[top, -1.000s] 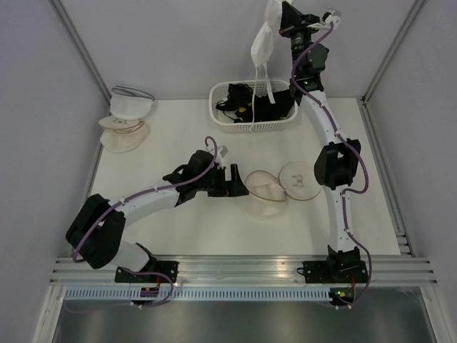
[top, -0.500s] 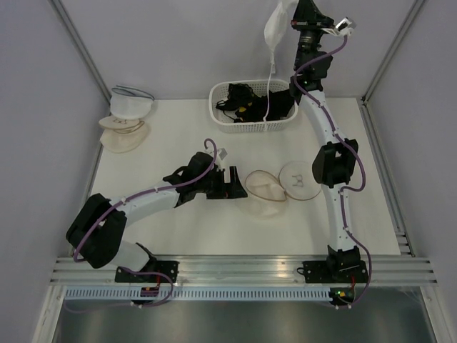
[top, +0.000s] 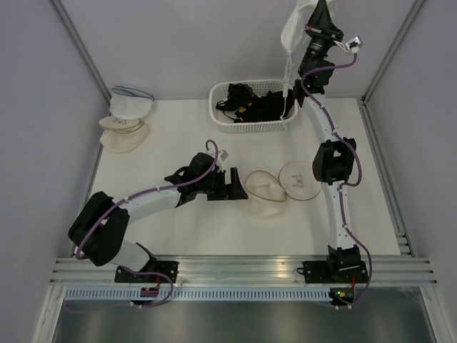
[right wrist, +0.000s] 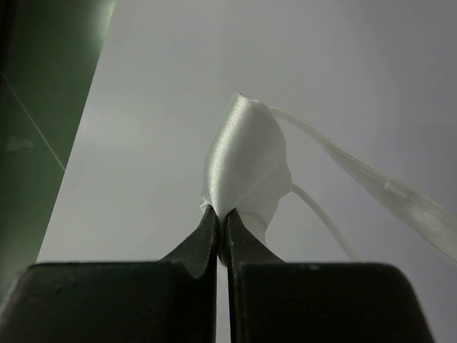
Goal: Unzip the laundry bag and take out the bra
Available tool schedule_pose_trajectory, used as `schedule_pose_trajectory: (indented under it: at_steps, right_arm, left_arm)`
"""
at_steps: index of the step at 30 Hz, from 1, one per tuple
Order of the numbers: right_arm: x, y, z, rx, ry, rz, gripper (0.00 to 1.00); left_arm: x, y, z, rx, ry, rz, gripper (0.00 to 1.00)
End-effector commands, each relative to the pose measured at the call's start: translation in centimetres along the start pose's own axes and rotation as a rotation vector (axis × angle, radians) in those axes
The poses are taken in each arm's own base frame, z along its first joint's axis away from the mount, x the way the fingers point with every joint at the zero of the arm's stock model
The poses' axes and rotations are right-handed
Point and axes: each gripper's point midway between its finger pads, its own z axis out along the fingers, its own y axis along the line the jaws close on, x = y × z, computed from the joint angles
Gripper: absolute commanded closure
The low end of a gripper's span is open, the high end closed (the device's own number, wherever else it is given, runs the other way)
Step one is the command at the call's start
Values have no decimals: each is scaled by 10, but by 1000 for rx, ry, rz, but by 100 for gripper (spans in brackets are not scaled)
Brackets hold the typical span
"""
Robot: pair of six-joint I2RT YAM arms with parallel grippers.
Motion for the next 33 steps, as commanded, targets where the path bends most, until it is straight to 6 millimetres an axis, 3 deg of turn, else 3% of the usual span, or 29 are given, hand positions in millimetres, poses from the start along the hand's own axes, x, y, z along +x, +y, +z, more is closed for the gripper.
schedule_pose_trajectory:
  at_steps: [1,2,6,13,14,20,22,27,33]
  right_arm:
    - [-2,-29,-6,41,-32,58,100]
    - [7,-46,-14,66,-13,53,99]
    - [28,-77,-33,103,51,51,99]
    - [68,-90,-64,95,252,-22,100]
    - [77,-82,-68,65,306,-14,100]
    - [114,-101,-125,117,554,-9,100]
    - [135,-106,-149,149,710,16,99]
    - [171,-106,-213,187,1017,59,100]
    - [195,-93,-263,193,1257,189,100]
  left_arm:
    - [-11,-11,3,47,-11,-4,0]
    - [-11,-11,4,45,-11,-5,0]
    - [-9,-7,7,37,2,-9,0]
    - [-13,-1,12,30,-15,-12,0]
    - [-13,-1,14,32,-15,-13,0]
    - [-14,0,18,44,-18,-19,0]
    - [-14,1,19,43,-22,-16,0]
    - [-13,3,21,52,-22,-20,0]
    - [-12,5,22,53,-22,-30,0]
